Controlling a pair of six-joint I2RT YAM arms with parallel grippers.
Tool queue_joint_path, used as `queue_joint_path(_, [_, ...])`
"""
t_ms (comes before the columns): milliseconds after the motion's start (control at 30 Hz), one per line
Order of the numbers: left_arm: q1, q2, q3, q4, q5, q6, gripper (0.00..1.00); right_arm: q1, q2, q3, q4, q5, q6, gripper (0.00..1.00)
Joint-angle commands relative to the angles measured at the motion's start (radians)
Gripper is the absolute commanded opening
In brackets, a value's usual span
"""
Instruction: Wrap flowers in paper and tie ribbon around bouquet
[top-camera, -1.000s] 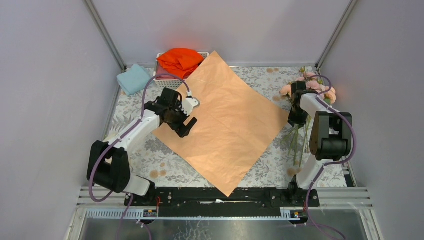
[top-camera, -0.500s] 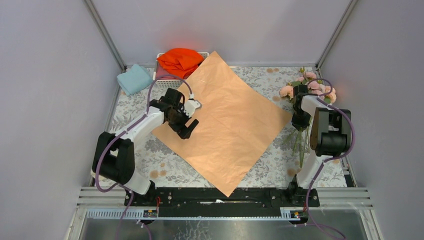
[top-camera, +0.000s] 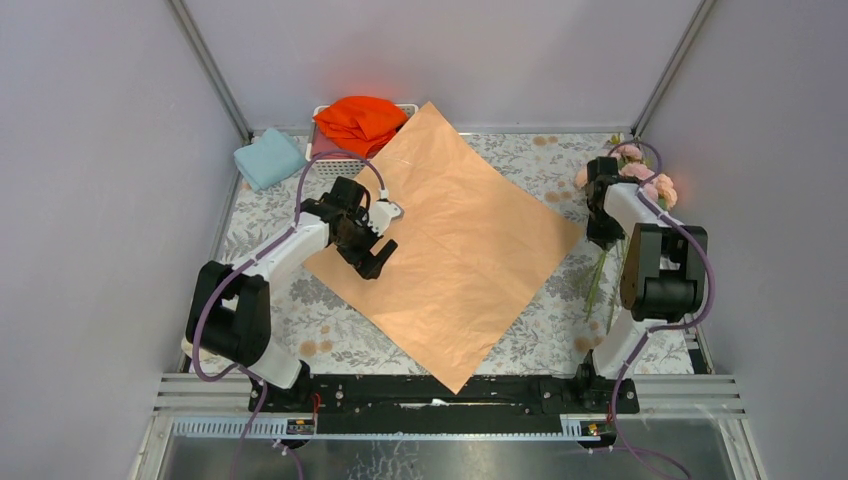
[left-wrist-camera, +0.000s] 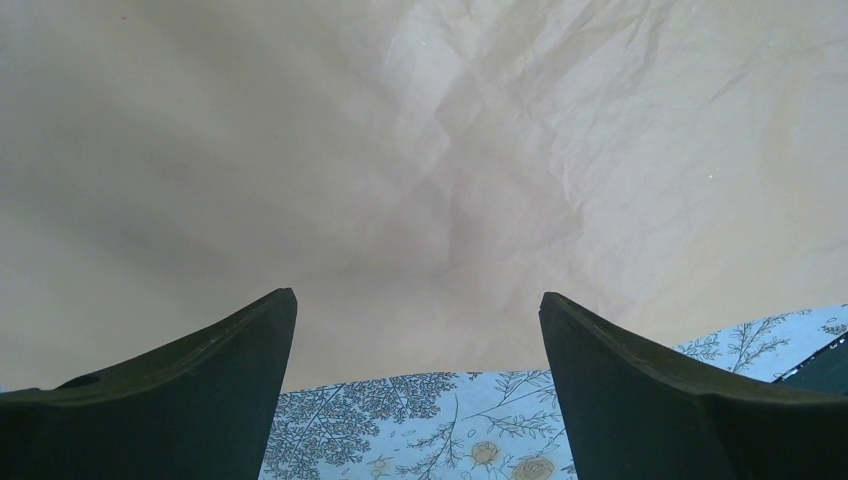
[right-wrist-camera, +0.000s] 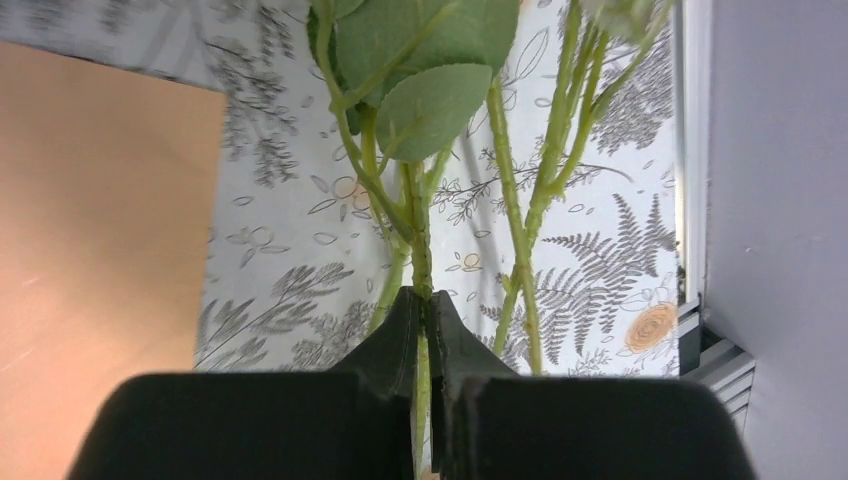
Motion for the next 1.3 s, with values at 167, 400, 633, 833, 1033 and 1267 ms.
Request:
queue_joint_path(167, [0.008,-0.014,0.020,-0.012,0.006,0.015,0.99,0.075,-0.146,0.165,-0.126,0.008,-0.012,0.00])
queue_joint_path(400, [0.037,-0.016,0.027,-0.012,0.013,0.014,0.99,0.183,-0.317,0.201,-0.025,-0.217,0.060,0.00])
queue_joint_path(633, [0.217,-0.013,0.075,-0.018,0.096,-0.014,0.99,0.621,-0.258,0.203,0.327,-0.470,0.305,0.00])
queue_joint_path(833, [0.237,-0.019,0.061,-0.028,0.090,-0.022,0.99,0.762,0.079,0.411,0.329,-0.353,0.342,0.00])
queue_joint_path(1033, [0.244,-0.018,0.056,-0.028,0.095,-0.025,0.99,0.765,0.175,0.352,0.398,-0.302,0.393,0.00])
queue_joint_path(1267, [0.245,0.008,0.052,-0.016,0.087,-0.022,0.99,0.752,0.216,0.293,0.360,-0.261,0.310,0.07])
